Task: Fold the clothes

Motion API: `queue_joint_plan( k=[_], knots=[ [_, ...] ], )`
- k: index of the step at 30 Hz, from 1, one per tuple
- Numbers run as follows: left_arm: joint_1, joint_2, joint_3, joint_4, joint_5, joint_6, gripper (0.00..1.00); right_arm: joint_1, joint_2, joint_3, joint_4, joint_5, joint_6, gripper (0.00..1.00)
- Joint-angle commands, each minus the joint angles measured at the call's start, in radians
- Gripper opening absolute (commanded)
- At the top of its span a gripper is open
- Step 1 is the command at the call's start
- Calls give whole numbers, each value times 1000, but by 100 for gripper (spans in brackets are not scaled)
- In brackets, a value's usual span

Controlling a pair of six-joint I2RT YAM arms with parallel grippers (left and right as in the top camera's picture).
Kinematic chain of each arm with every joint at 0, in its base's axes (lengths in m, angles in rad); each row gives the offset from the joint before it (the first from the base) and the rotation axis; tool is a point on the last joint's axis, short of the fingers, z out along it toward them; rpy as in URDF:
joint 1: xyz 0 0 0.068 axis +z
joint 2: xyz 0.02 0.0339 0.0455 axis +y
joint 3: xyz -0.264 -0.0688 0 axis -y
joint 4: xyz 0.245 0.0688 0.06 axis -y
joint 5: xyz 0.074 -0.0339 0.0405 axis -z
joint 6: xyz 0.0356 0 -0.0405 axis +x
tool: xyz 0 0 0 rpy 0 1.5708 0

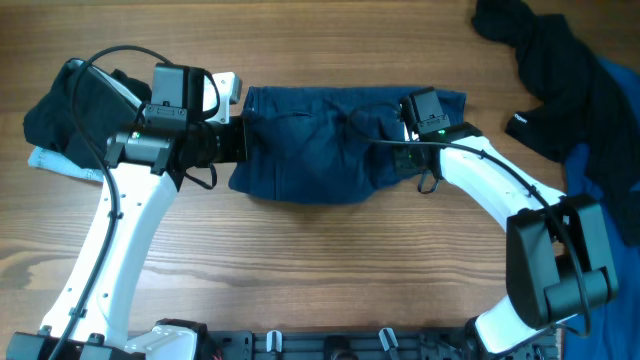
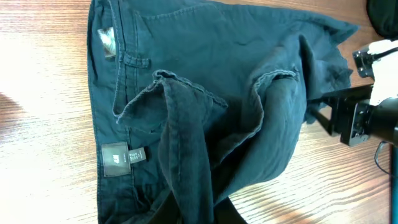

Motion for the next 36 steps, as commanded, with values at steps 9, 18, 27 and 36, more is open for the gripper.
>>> queue_joint_plan(
  k=[9,18,27,36],
  knots=[
    [6,-22,-4,7,-2,5,9,1,-134,-3,-18,3,25,4],
    [5,-133,50,7,-2,32,4,-2,-642,2,-13,215,24,4],
    [-48,-428,335,-101,-2,76,4,-2,-988,161,-88,212,50,4],
    [-102,-570,519,-118,-34,109,4,-2,-1007,401,-259,106,51,4]
  ],
)
